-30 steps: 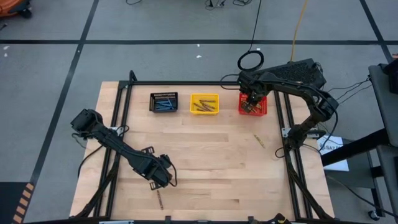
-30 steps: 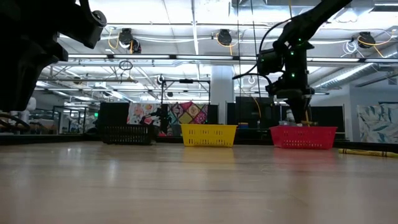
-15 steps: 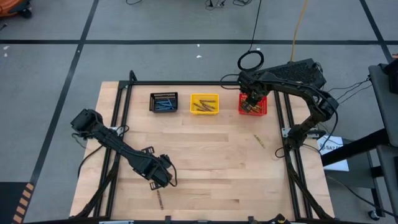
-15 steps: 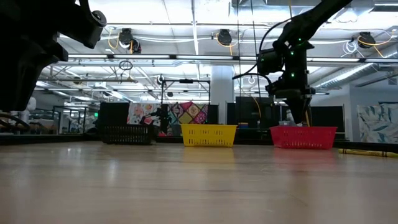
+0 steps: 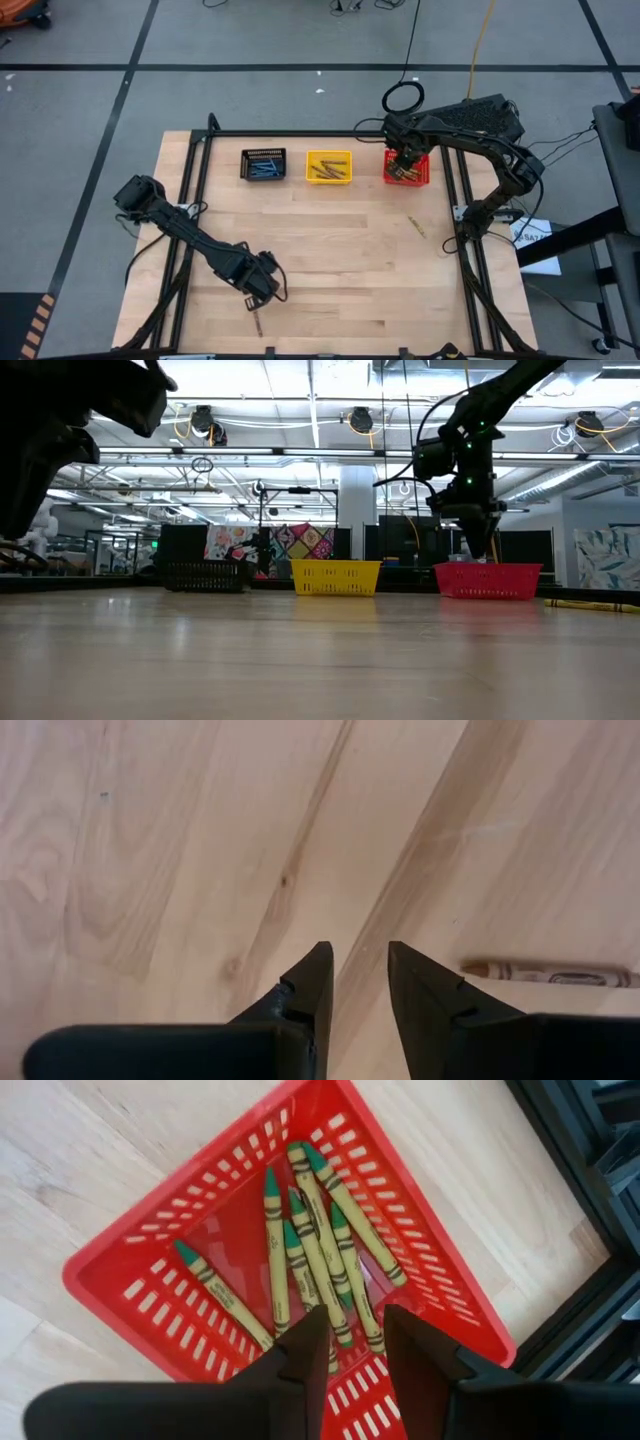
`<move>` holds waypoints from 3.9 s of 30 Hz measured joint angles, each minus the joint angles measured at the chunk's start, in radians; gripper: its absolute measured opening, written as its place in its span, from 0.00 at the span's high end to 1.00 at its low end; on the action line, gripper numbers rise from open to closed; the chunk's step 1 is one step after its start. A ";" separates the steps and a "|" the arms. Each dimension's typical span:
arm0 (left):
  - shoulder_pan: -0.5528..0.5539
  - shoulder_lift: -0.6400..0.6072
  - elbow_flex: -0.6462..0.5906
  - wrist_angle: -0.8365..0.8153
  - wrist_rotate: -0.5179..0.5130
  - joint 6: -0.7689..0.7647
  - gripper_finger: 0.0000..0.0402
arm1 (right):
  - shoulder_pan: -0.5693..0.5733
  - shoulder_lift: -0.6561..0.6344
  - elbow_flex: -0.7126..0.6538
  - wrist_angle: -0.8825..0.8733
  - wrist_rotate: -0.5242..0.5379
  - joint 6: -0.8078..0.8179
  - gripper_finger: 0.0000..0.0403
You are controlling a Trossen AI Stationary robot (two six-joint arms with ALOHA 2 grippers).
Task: Sort crayons
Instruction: Put the brown crayon into the yellow bin
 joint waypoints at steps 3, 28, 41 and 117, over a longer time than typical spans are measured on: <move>0.000 0.000 0.000 0.016 -0.005 0.009 0.75 | 0.000 0.000 0.000 0.022 0.000 -0.001 0.79; -0.142 0.054 0.000 0.190 0.024 1.002 0.73 | 0.010 0.000 0.000 0.010 -0.003 0.143 0.79; -0.196 0.136 0.000 0.256 0.003 1.055 0.73 | 0.066 -0.001 0.000 -0.078 -0.003 0.221 0.79; 0.040 0.101 0.117 0.005 -0.070 0.924 1.00 | 0.194 -0.010 0.000 -0.179 -0.008 0.345 0.79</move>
